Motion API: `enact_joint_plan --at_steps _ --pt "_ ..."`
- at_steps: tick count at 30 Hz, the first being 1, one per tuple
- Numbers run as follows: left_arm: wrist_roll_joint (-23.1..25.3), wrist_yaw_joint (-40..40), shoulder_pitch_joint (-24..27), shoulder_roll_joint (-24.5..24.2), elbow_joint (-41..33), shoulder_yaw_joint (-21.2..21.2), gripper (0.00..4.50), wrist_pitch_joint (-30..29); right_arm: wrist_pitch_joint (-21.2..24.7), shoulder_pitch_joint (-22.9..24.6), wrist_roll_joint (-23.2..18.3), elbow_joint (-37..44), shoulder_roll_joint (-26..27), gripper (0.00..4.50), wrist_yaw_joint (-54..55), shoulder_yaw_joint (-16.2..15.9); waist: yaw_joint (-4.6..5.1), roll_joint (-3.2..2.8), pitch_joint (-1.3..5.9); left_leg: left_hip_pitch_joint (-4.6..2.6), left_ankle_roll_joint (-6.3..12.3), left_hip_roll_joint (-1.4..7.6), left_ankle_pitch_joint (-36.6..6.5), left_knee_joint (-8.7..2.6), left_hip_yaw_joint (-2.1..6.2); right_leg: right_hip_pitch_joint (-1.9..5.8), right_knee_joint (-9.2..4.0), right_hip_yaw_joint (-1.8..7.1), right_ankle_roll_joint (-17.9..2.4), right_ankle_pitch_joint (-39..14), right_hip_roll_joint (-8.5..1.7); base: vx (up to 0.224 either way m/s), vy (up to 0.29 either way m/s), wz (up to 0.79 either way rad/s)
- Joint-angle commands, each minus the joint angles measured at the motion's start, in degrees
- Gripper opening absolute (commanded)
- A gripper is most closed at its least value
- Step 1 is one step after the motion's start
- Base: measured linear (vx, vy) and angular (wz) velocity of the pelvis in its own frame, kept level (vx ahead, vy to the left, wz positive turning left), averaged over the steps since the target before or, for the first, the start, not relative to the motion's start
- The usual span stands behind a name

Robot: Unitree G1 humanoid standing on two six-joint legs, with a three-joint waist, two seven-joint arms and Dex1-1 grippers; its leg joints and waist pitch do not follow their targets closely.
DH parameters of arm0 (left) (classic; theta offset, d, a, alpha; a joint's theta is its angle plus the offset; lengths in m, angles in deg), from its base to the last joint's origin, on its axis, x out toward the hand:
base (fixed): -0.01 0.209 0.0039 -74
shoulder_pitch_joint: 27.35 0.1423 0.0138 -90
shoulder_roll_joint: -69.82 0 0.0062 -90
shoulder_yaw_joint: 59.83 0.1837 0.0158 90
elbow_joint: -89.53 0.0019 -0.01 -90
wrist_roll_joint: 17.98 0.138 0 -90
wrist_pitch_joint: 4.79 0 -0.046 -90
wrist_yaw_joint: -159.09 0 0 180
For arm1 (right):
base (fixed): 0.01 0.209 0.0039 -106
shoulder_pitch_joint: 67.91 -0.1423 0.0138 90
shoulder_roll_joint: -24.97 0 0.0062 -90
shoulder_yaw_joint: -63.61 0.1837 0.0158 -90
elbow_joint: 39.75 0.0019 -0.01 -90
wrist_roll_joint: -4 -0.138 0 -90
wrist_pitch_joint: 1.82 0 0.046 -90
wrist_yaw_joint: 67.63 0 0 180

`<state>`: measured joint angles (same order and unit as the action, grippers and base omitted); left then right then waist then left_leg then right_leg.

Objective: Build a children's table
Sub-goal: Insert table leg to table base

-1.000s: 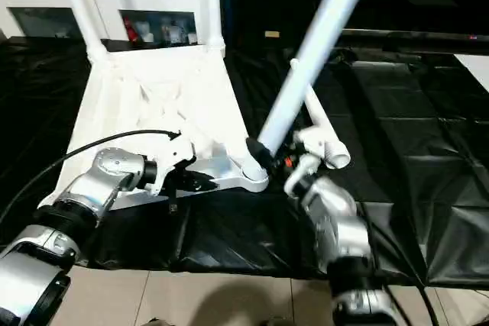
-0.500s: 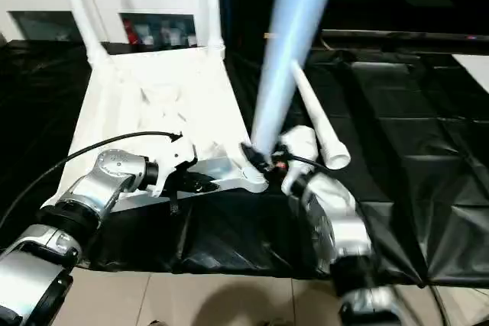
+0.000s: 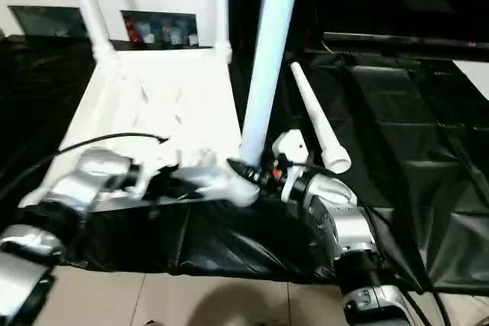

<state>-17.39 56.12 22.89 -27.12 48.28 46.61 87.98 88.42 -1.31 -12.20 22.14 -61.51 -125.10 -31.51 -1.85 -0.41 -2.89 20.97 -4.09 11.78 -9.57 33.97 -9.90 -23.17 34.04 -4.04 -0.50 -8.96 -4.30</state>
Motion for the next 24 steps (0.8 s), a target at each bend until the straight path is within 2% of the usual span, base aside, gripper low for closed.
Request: enact_joint_plan --at_steps 1,2,5,10,13,14,16,19,20,21,22,23,24 --pt "-3.42 6.73 0.07 -0.60 -3.12 -0.51 0.00 0.17 2.42 0.92 2.16 -3.83 -1.48 1.89 -3.88 -3.44 -0.10 0.19 3.33 -0.69 1.83 1.36 -21.14 -4.65 0.37 2.03 -5.08 2.23 -10.39 -25.86 -3.49 0.000 0.000 0.00" --pt "-3.03 7.37 0.18 -1.17 -3.15 -0.15 0.00 0.63 2.03 0.74 2.61 -4.15 -1.69 1.89 -4.76 -4.02 -0.15 0.39 3.33 -0.73 1.72 1.38 -21.26 -4.66 0.33 1.99 -5.05 2.24 -10.54 -25.65 -3.52 0.000 0.000 0.00" --pt "-1.71 7.35 0.05 -2.18 -2.44 0.40 0.00 1.64 0.57 0.19 4.01 -5.41 -1.87 1.88 -6.08 -5.46 -0.33 0.44 3.26 -0.91 1.16 1.48 -21.83 -4.72 0.35 1.87 -4.98 2.35 -10.90 -25.74 -3.69 0.000 0.000 0.00" --pt "0.16 4.18 -0.75 -2.74 -0.96 0.20 0.00 2.42 -3.10 -0.05 6.71 -6.47 -1.92 1.88 -6.89 -7.76 -0.17 0.85 3.13 -0.87 0.44 1.39 -22.77 -4.83 0.48 1.85 -5.14 2.42 -10.00 -27.76 -3.81 0.000 0.000 0.00" --pt "0.38 3.22 -0.77 -2.78 -0.96 -0.07 0.00 2.28 -4.34 0.38 7.36 -6.07 -1.87 1.88 -6.91 -8.10 -0.11 0.86 2.94 -1.03 0.34 1.39 -24.03 -4.85 0.60 1.63 -5.45 2.34 -9.14 -30.53 -3.87 0.000 0.000 0.00" --pt "0.43 2.68 -0.82 -2.78 -0.86 -0.26 0.00 2.21 -4.96 0.53 7.36 -6.06 -1.80 1.88 -6.58 -7.98 -0.13 0.67 2.93 -1.08 0.26 1.36 -24.31 -4.84 0.63 1.61 -5.52 2.32 -8.97 -31.11 -3.87 0.000 0.000 0.00" --pt "0.55 1.66 -1.03 -2.66 -0.46 -0.56 0.00 2.37 -5.86 0.75 7.12 -6.16 -1.65 1.88 -5.83 -7.51 -0.06 0.92 2.88 -1.17 0.21 1.30 -25.00 -4.80 0.68 1.47 -5.80 2.29 -8.24 -32.84 -3.88 0.000 0.000 0.00" --pt "0.55 1.22 -1.19 -2.58 -0.15 -0.71 0.00 2.52 -6.86 0.82 7.16 -6.32 -1.61 1.88 -5.44 -7.32 -0.06 0.86 2.86 -1.25 0.31 1.32 -25.23 -4.81 0.73 1.32 -5.97 2.27 -7.92 -33.57 -3.88 0.000 0.000 0.00" --pt "0.59 0.76 -1.35 -2.49 0.06 -0.83 0.00 2.59 -6.99 1.23 7.10 -5.93 -1.68 1.88 -5.27 -7.27 -0.05 0.65 2.84 -1.23 0.27 1.30 -25.43 -4.83 0.78 1.34 -5.94 2.25 -7.90 -33.62 -3.86 0.000 0.000 0.00" --pt "0.52 0.54 -1.56 -2.33 0.30 -0.96 0.00 2.60 -6.95 1.92 6.98 -5.39 -1.71 1.88 -5.17 -7.25 -0.01 0.74 2.84 -1.18 0.27 1.30 -25.54 -4.87 0.76 1.38 -6.02 2.23 -7.79 -33.68 -3.82 0.000 0.000 0.00" --pt "0.57 0.42 -1.80 -2.17 0.59 -1.01 0.00 2.68 -7.21 2.30 6.97 -5.37 -1.71 1.88 -5.03 -7.27 0.00 0.46 2.81 -1.32 0.11 1.33 -26.28 -4.91 0.83 1.26 -6.06 2.21 -7.78 -33.63 -3.78 0.000 0.000 0.00" --pt "0.63 0.37 -1.99 -2.04 0.83 -1.04 0.00 2.74 -7.48 2.48 7.01 -5.49 -1.69 1.88 -4.96 -7.24 0.03 0.58 2.86 -1.30 0.07 1.31 -26.46 -4.92 0.83 1.30 -6.06 2.19 -7.75 -33.57 -3.73 0.000 0.000 0.00" --pt "0.62 0.57 -2.16 -1.90 1.03 -1.00 0.00 2.77 -7.70 2.33 7.17 -6.02 -1.63 1.88 -4.70 -7.18 -0.04 0.29 2.86 -1.44 0.00 1.29 -26.84 -4.88 0.84 1.19 -6.11 2.22 -7.88 -33.46 -3.77 0.000 0.000 0.00"
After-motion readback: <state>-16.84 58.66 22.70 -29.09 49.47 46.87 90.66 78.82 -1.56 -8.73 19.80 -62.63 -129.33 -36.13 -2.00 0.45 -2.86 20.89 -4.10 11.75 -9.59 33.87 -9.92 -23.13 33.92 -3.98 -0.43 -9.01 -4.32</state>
